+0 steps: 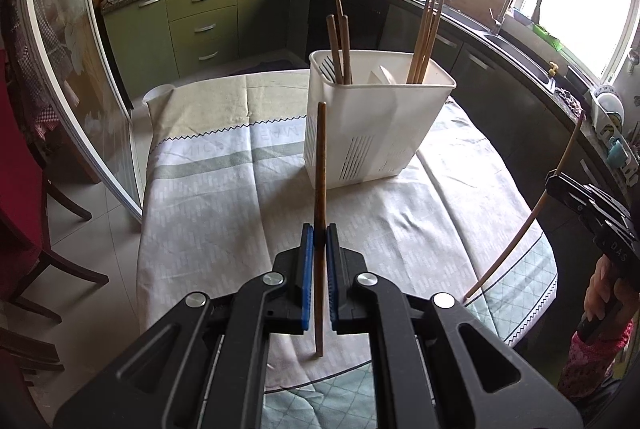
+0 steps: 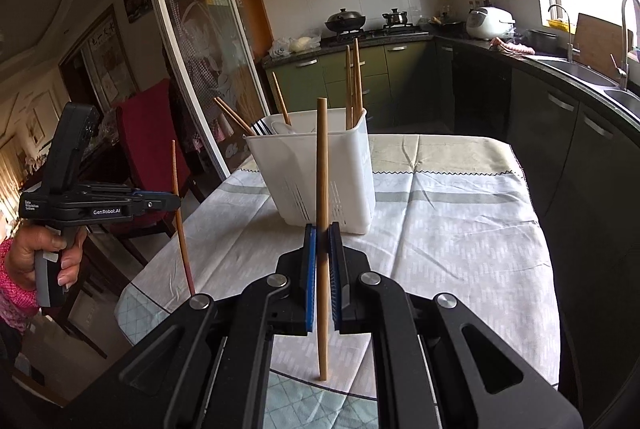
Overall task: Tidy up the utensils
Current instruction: 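Lift both held chopsticks up and over the white holder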
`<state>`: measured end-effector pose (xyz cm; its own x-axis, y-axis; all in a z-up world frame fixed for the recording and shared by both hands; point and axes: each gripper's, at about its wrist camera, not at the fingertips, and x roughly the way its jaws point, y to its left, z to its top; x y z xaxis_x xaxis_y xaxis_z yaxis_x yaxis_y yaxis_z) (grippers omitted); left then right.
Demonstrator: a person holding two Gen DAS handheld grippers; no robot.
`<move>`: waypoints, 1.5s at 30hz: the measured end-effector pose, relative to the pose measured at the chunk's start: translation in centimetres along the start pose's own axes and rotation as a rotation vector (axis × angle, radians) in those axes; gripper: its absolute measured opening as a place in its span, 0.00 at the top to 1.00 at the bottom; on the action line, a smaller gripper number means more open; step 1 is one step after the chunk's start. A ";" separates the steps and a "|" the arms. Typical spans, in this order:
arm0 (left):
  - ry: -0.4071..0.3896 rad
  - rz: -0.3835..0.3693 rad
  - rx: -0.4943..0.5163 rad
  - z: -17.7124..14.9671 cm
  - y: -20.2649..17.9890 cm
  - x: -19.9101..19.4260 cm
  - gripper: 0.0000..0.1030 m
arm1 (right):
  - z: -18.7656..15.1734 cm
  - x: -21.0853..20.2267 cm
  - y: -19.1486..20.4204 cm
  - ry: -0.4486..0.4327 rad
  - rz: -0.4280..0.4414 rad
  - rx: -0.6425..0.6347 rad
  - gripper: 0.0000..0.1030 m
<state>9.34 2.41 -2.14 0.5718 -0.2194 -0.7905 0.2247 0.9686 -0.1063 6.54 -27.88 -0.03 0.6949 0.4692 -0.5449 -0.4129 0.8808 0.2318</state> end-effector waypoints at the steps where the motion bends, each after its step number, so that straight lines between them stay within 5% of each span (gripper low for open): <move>1: -0.007 -0.002 0.002 -0.1 -0.1 -0.2 0.94 | -0.2 -0.4 0.0 -0.011 -0.001 0.005 0.93; 16: -0.087 -0.026 0.059 -1.0 -2.2 -2.4 0.94 | -1.9 -3.3 -0.4 -0.092 -0.019 0.028 0.93; 24: -0.179 -0.061 0.078 3.3 -3.6 -6.0 0.94 | -0.8 -3.8 -0.6 -0.111 -0.013 0.043 0.93; 35: -0.388 -0.030 0.079 11.7 -5.4 -8.8 0.94 | 9.4 -5.7 1.6 -0.313 -0.027 -0.019 0.93; 45: -0.499 0.040 0.076 15.0 -5.9 -7.8 0.94 | 16.5 -3.3 3.1 -0.477 -0.043 -0.021 0.93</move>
<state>15.40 -3.37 13.74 0.8842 -0.2297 -0.4068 0.2416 0.9701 -0.0228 12.70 -25.66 15.73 0.9021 0.4140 -0.1216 -0.3867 0.9007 0.1981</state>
